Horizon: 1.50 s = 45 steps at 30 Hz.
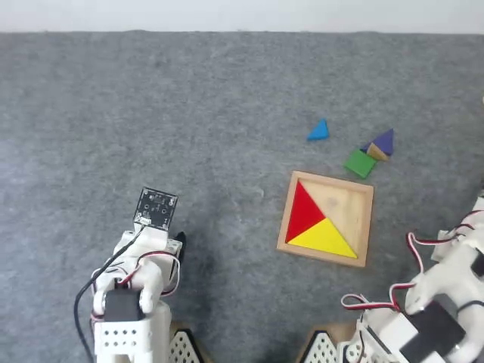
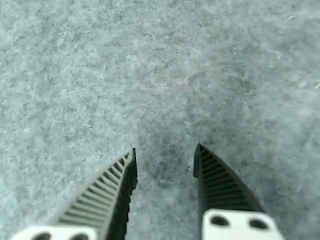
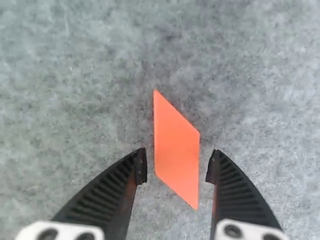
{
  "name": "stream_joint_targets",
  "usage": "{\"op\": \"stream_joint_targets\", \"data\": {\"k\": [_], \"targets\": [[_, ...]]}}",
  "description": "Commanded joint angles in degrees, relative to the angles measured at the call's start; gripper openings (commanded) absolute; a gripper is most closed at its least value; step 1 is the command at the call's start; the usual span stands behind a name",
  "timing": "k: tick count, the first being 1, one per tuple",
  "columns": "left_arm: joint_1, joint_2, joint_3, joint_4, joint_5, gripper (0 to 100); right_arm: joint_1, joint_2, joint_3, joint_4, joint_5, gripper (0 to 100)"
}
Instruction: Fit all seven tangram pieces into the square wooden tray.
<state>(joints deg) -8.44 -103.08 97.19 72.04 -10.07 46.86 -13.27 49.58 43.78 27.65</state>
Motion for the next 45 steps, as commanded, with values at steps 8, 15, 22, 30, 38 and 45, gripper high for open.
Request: {"op": "stream_joint_targets", "data": {"k": [8,15,22,30,38,45], "targets": [[0.0,-1.1,-0.7,0.4,0.5,18,-0.2,1.8,-0.3,-2.6,0.3,20.9],[0.0,-1.1,-0.7,0.4,0.5,18,-0.6,8.5,-0.6,-5.5,0.3,20.9],[0.0,-1.1,-0.7,0.4,0.5,18,-1.4,8.5,-2.8,-5.8,1.4,20.9],[0.0,-1.1,-0.7,0.4,0.5,18,-10.2,8.7,-4.1,-5.2,6.1,20.9],[0.0,-1.1,-0.7,0.4,0.5,18,-13.2,8.7,-4.0,-5.2,9.8,20.9],[0.0,-1.1,-0.7,0.4,0.5,18,-9.2,7.5,-4.0,-5.8,5.6,20.9]]}}
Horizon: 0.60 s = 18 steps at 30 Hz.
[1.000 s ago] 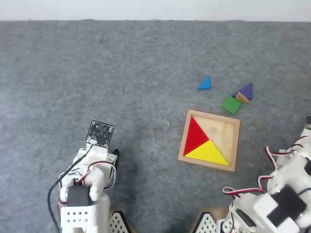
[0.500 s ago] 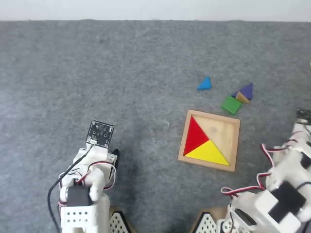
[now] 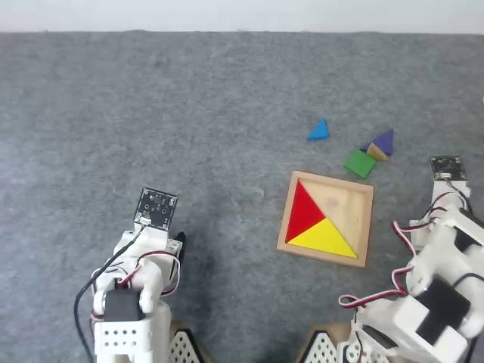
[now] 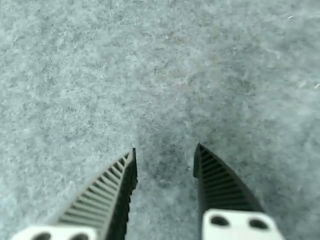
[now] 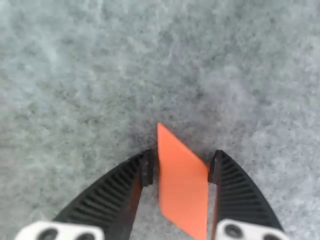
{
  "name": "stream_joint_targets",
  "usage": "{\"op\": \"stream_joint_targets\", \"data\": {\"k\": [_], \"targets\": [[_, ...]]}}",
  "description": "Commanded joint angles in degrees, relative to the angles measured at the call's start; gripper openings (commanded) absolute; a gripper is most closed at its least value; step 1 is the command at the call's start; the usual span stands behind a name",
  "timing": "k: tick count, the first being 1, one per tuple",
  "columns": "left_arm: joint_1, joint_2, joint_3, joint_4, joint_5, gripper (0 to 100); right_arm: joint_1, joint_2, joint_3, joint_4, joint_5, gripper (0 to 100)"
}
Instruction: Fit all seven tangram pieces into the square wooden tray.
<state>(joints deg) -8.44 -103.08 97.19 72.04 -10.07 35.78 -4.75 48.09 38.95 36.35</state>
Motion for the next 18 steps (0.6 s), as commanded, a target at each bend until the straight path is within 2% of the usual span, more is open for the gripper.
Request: {"op": "stream_joint_targets", "data": {"k": [1,5,11,18], "targets": [[0.0,-1.1,-0.7,0.4,0.5,18,3.1,-2.0,-2.5,-0.9,-4.5,20.9],[0.0,-1.1,-0.7,0.4,0.5,18,6.5,-7.6,-1.1,0.1,-5.5,20.9],[0.0,-1.1,-0.7,0.4,0.5,18,6.9,-15.7,3.4,0.3,-5.5,20.9],[0.0,-1.1,-0.7,0.4,0.5,18,11.7,-14.0,4.8,-2.1,-5.3,20.9]]}}
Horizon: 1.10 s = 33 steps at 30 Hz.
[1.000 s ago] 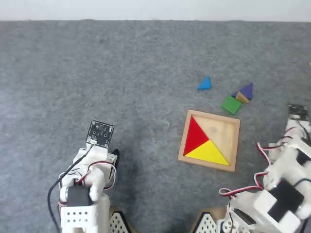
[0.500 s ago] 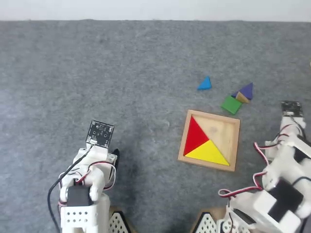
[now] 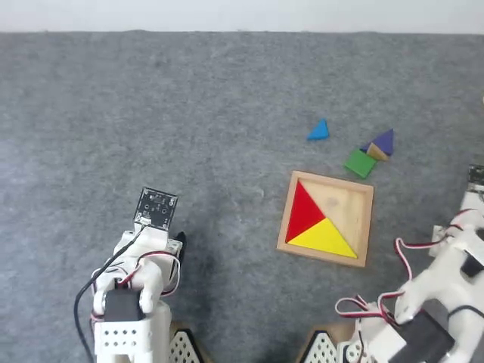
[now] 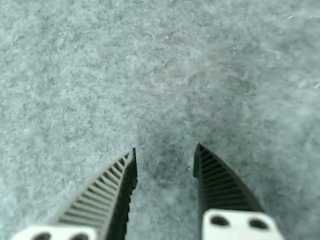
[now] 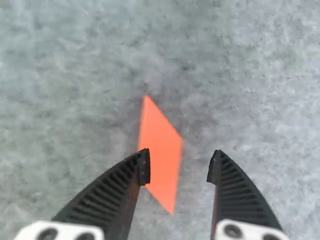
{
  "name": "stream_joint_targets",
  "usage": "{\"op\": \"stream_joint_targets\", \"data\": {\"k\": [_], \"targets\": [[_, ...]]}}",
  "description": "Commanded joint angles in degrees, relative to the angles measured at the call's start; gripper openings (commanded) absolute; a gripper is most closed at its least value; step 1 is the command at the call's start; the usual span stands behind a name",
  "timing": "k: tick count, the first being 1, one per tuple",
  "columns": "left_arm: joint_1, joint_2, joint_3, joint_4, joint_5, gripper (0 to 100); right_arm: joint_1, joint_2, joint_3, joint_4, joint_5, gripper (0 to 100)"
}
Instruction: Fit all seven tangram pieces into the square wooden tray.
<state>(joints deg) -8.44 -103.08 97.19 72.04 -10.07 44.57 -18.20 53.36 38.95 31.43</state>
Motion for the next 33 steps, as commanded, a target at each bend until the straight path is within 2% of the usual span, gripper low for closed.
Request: {"op": "stream_joint_targets", "data": {"k": [1,7,12,20,28,33], "targets": [[0.0,-1.1,-0.7,0.4,0.5,18,3.6,0.4,-0.4,-3.1,0.2,20.9],[0.0,-1.1,-0.7,0.4,0.5,18,5.2,9.2,-0.4,-8.8,4.3,20.9],[0.0,-1.1,-0.7,0.4,0.5,18,5.1,12.4,-1.2,-9.6,4.1,20.9],[0.0,-1.1,-0.7,0.4,0.5,18,-0.2,3.0,-0.7,-2.1,-1.7,20.9],[0.0,-1.1,-0.7,0.4,0.5,18,-1.2,-12.3,1.5,3.4,-7.1,20.9],[0.0,-1.1,-0.7,0.4,0.5,18,-12.1,-15.1,4.0,6.5,-9.1,20.9]]}}
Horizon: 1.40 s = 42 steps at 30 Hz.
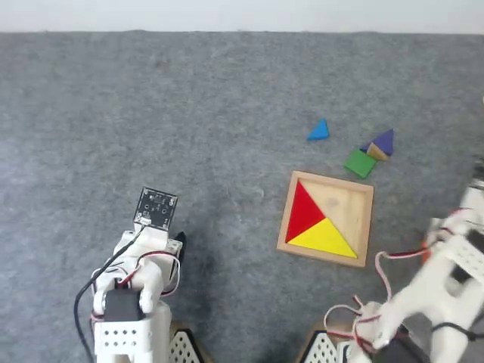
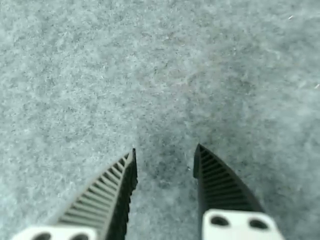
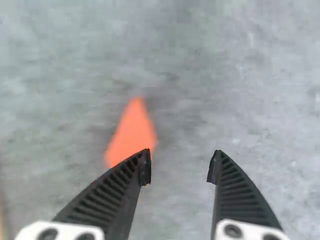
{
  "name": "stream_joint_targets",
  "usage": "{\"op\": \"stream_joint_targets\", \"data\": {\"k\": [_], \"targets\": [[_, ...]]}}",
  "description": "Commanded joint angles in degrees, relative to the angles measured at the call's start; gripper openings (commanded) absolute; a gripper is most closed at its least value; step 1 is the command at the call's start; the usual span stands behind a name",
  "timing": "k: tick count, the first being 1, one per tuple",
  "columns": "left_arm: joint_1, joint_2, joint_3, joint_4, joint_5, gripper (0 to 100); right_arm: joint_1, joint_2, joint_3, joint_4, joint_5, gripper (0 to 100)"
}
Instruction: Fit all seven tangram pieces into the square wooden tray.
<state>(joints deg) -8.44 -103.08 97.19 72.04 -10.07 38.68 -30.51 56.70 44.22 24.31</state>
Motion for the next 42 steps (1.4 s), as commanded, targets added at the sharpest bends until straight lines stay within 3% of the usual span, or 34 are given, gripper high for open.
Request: {"op": "stream_joint_targets", "data": {"k": [1,14,27,33,42], "targets": [[0.0,-1.1,-0.7,0.4,0.5,18,-8.1,-2.7,1.2,1.0,-3.6,20.9],[0.0,-1.1,-0.7,0.4,0.5,18,-7.6,10.6,1.6,-7.9,-4.1,20.9],[-0.1,-1.1,-0.7,0.4,0.5,18,6.0,15.6,1.6,-12.3,2.2,20.9],[-0.2,-1.1,-0.7,0.4,0.5,18,8.0,15.8,1.7,-12.4,2.5,20.9],[-0.1,-1.1,-0.7,0.4,0.5,18,16.7,11.6,-2.6,-9.0,1.8,20.9]]}}
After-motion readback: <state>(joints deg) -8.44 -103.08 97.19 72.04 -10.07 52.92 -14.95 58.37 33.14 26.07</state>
